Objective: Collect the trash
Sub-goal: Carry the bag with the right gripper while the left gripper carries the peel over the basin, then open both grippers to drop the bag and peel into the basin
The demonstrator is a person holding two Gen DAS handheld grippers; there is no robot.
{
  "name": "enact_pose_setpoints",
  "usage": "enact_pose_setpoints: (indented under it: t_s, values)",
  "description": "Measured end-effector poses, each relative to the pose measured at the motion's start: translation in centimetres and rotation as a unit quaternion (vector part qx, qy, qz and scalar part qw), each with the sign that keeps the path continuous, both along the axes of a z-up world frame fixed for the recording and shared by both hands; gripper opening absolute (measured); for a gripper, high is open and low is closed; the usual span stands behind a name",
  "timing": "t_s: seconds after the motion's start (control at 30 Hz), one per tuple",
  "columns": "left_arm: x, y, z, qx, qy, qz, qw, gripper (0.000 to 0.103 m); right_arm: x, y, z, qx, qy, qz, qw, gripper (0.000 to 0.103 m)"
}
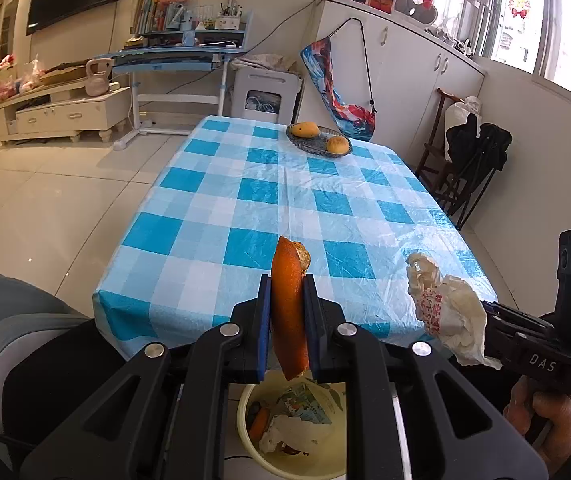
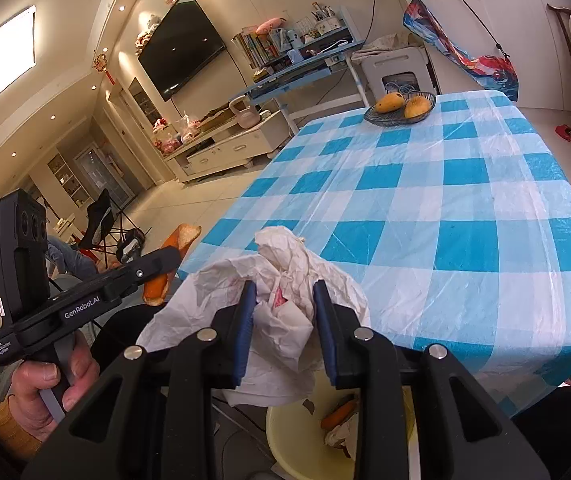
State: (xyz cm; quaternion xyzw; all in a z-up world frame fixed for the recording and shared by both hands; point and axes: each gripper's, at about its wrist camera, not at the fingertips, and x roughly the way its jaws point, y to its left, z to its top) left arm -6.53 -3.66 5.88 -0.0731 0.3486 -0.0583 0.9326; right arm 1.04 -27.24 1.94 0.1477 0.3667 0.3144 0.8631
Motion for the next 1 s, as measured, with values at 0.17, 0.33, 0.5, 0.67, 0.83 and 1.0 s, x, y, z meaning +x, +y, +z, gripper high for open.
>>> enact_pose_setpoints:
  t_s: [0.17,0.33,0.5,0.67,0.83,1.0]
  values:
    - [-0.4,-0.1,-0.6,0.000,0.007,-0.003,1.0000,0.014,-0.6,0.4,-0.4,-0.002,0.006,0.007,1.000,0.030]
    - [-1.0,-1.1,-3.3,-0.007,0.044,-0.023,0.9987,0.014,-1.5,2.1,-1.8,-0.057,0.034,0.023,0.998,0.031]
    - [-1.1,-2.6,-7.1,0.002,0.114,-0.056,0.9919,0.015,-1.8,3.7,-5.6,-0.148,0.108,0.035,0.982,0.041]
    - [-1.1,-2.4,-8.6,0.025,0.148,-0.051,0.9873,0.031,-1.4,1.8,-6.3,-0.151,0.138,-0.018,0.979,0.066]
    - [-1.5,-0.7,-6.7,0.033,0.109,-0.003,0.9935,0.065,-1.8,0.0,-5.5,-0.141,0.134,-0.067,0.979,0.078]
    - [-2.5,0.3,-4.5,0.066,0.038,0.049,0.9959,0.093,-3.7,-0.1,-3.0,-0.170,0.066,-0.122,0.976,0.089]
